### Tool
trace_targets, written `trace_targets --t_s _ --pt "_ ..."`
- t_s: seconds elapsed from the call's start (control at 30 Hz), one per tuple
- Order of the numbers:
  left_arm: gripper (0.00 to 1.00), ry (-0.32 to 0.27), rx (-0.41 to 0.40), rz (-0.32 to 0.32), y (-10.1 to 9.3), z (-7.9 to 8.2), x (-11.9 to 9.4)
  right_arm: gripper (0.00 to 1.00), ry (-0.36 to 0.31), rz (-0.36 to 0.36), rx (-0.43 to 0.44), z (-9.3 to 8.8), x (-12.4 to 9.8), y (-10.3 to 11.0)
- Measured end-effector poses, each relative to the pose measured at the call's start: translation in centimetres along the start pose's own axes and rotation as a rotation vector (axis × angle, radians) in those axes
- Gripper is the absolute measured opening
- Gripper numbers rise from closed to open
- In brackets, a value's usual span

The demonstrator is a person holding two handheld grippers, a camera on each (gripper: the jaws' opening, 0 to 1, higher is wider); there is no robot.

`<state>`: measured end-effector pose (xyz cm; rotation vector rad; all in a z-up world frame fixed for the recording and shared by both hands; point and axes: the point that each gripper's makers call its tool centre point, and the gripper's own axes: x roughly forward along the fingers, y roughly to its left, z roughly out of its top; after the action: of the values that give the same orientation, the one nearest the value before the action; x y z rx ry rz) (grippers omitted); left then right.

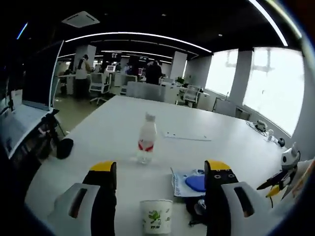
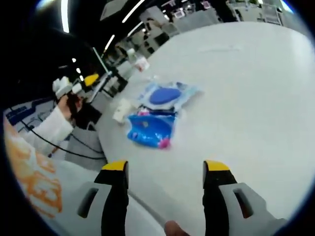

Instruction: Arrange the tabletop items into an orderly group along one side of the table until the central work area is clear of visible clutter.

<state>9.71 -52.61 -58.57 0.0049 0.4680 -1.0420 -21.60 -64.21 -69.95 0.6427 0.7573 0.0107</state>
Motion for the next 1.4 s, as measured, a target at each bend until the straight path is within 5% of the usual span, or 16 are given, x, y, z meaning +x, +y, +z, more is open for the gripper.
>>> trace_targets --t_s 0.1,0.2,0.33,0.53,0.73,1.07,1.4 --pt "0.72 0.027 0.011 0.010 -0.1 -0.7 0.4 0.60 0.003 0.002 -0.002 -0.1 0.1 0.0" --pt "0.71 0.061 -0.101 0.010 0.0 -2.6 1.0 0.59 0.002 0.000 0.013 -0.5 0.1 -0.2" --pt "0.71 0.097 -0.152 0.068 0.3 -5.0 0.7 0.59 0.003 -0.008 0.025 -0.9 -0.1 -0.4" --pt "0.70 0.231 -0.198 0.095 0.8 -8.9 -0.3 0.58 0.000 -0.021 0.045 -0.9 -0.2 -1.7" --pt "0.72 0.223 -0.211 0.106 1.0 -8.8 -1.0 0.58 -0.014 -0.031 0.050 -0.2 -0.3 -2.0" --pt "0.66 0.310 -0.082 0.106 0.4 -11.3 0.3 0.58 0.015 -0.013 0.033 -1.1 -0.3 -1.2" --pt "0.56 0.411 -0.089 0.135 1.4 -14.1 1.0 0.58 -0.019 -0.042 0.080 -1.0 -0.9 -2.0"
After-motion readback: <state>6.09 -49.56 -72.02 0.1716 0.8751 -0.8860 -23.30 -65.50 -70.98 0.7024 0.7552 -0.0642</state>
